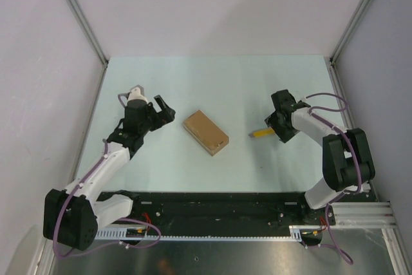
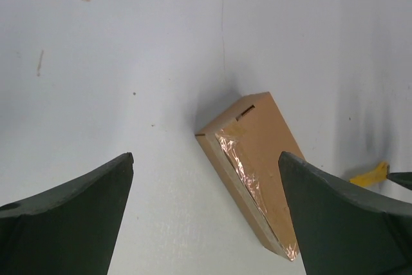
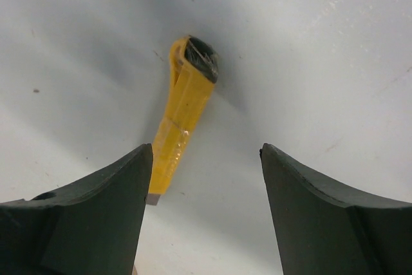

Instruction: Unpack the express box

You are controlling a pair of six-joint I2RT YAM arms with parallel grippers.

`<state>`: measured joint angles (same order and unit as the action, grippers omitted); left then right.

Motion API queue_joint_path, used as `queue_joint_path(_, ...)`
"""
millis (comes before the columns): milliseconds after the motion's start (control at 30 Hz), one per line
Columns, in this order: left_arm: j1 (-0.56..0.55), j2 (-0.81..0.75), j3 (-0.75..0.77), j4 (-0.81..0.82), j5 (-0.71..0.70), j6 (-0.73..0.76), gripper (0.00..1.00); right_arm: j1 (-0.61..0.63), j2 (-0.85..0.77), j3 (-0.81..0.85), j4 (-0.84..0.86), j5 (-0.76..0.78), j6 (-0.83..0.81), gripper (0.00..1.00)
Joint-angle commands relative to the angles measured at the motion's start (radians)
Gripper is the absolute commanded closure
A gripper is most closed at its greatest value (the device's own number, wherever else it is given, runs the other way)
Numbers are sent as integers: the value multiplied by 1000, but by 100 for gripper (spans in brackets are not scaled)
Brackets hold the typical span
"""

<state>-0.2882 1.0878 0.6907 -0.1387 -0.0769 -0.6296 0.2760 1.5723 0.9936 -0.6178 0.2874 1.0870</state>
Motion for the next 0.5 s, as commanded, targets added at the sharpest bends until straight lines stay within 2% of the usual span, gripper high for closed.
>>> queue_joint_path(0,26,-48,40,11,-4,16,0,-20,40,23,43,-2,105,28)
queue_joint_path(333,38,-54,39,11,28,39,0,-32,123,23,122,19,149,31)
queue_joint_path(467,41,-45,40,11,31,38,0,-38,152,23,115,13,174,35)
